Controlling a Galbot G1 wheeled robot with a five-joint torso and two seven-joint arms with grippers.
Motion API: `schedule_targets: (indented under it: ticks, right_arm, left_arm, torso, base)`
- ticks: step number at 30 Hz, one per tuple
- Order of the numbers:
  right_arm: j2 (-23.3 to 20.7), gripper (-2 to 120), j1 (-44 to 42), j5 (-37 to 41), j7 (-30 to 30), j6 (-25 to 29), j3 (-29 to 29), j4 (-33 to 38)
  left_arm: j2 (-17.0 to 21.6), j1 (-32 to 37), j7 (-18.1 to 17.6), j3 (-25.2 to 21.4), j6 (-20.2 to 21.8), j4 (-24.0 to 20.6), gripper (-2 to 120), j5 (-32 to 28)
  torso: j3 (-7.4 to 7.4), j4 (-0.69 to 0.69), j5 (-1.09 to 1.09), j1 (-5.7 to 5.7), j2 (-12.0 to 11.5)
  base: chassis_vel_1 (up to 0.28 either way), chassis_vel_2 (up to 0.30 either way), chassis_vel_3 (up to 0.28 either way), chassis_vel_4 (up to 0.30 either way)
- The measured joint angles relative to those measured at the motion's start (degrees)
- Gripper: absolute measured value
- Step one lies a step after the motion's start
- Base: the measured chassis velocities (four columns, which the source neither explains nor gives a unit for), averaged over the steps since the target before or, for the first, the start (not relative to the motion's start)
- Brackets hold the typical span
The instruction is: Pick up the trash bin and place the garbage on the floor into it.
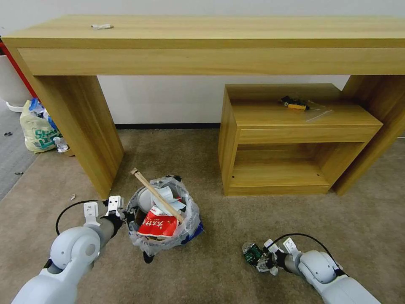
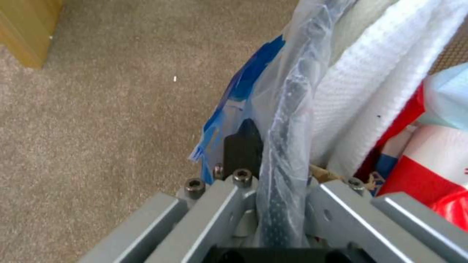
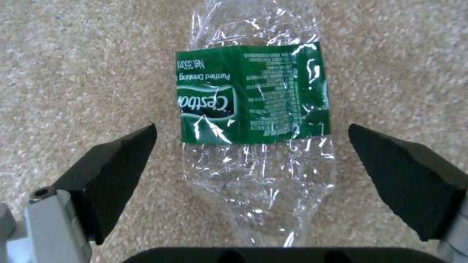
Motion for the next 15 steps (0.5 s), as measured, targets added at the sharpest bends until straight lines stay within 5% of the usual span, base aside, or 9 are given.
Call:
schedule_targets:
  ticks: [15]
  right_arm:
    - [1.64, 100, 3.12, -1.93, 1.55, -0.65, -0.9, -4.01]
  left_arm:
    - [0.58, -0.85, -0.09, 1.46, 0.0, -0.03, 0, -0.23]
  torso:
    - [0.0, 0.0, 0.0, 0.0, 0.0]
  base:
    - [0.0, 0.0, 0.0, 0.0]
